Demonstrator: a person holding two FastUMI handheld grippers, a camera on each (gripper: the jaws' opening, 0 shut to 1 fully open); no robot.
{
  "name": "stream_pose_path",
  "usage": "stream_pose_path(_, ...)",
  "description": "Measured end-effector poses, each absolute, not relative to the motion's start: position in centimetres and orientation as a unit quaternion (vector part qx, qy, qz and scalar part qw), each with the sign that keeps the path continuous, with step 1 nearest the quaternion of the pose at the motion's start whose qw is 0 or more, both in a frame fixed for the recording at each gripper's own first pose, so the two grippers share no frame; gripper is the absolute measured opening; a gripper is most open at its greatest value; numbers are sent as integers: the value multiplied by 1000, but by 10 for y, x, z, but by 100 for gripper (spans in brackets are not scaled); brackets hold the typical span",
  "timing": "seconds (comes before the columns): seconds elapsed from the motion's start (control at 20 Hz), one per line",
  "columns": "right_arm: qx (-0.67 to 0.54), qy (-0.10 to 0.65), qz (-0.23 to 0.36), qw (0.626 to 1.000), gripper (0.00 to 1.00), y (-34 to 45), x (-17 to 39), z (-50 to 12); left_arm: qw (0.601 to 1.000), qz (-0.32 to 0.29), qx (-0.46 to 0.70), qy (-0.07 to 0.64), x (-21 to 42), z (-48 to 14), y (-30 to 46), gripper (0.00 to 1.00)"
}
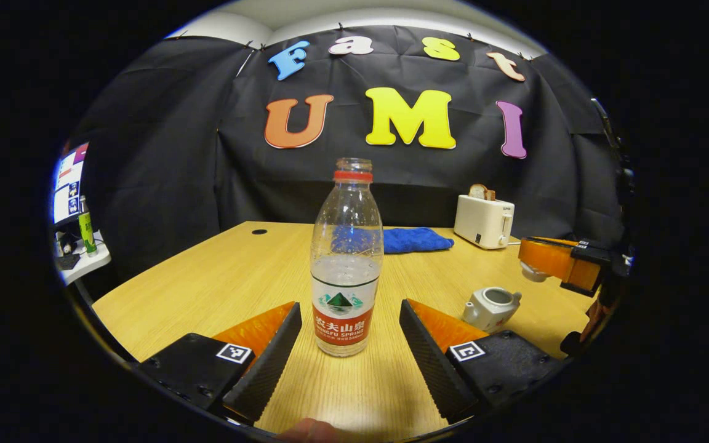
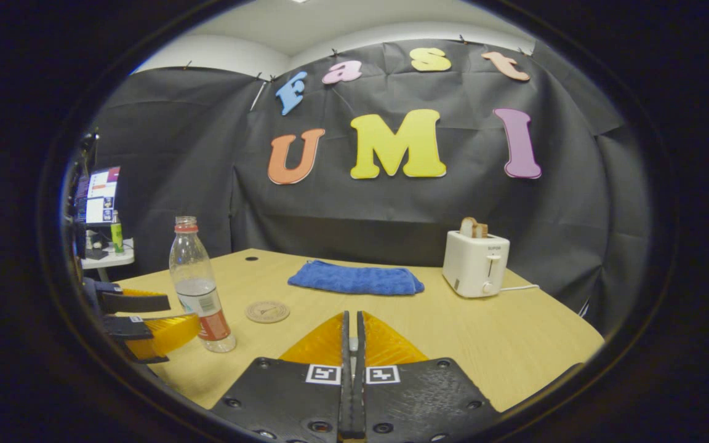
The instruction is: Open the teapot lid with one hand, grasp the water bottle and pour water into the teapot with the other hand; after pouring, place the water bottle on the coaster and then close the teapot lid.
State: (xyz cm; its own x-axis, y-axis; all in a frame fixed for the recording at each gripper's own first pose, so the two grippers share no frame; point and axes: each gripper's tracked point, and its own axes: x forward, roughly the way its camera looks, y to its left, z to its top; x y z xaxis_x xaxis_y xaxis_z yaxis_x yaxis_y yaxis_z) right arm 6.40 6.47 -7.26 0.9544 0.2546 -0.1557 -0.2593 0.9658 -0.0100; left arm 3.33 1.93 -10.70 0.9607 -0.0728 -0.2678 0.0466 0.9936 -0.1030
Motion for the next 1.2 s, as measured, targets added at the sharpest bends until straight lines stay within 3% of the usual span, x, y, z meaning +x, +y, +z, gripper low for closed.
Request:
stream_pose_path(0.45, -19, 82, 113, 990, 0, 42, 57, -75, 987, -20, -35, 154, 58, -131, 24, 100)
stream_pose_path(0.8, -18, 86, 113, 990, 0, 37, 55, -75, 986, -23, -23, 162, 63, -134, 24, 80)
stream_pose_path(1.2, -7, 87, 113, 990, 0, 17, 48, -75, 982, -7, 109, 151, 57, -107, 36, 77)
